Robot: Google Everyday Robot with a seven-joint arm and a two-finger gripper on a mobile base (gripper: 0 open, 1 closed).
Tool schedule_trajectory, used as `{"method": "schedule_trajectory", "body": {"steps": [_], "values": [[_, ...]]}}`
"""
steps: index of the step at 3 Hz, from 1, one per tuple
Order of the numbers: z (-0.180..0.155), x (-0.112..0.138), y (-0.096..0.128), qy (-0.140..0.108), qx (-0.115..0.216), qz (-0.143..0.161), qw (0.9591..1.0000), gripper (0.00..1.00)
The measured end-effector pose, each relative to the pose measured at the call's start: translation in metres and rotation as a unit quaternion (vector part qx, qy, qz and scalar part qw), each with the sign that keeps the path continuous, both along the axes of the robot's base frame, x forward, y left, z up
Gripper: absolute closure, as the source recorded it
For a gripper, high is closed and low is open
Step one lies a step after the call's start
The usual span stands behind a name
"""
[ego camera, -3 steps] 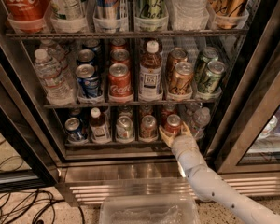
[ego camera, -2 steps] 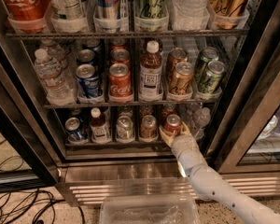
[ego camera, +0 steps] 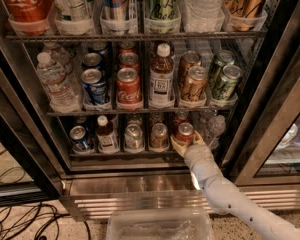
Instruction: Pick coke can from bottom shelf of fridge
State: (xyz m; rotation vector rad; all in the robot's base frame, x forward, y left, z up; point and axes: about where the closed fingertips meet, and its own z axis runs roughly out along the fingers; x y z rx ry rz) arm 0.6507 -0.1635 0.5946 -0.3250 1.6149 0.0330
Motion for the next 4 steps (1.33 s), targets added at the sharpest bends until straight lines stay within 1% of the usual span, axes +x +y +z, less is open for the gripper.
{"method": "schedule_trajectory", "body": {"steps": [1,2,3,4], "values": [[0.012,0.0,0.0,0.018,0.015,0.02,0.9995,1.0],[0.035,0.001,-0.001,0.04,0.038,0.055,0.997,1.0],[0.046,-0.006,0.001,0.068,0.046,0.095,0.9921,1.0],[0.045,-0.01,0.01,0.073,0.045,0.111,0.9901,1.0]]}}
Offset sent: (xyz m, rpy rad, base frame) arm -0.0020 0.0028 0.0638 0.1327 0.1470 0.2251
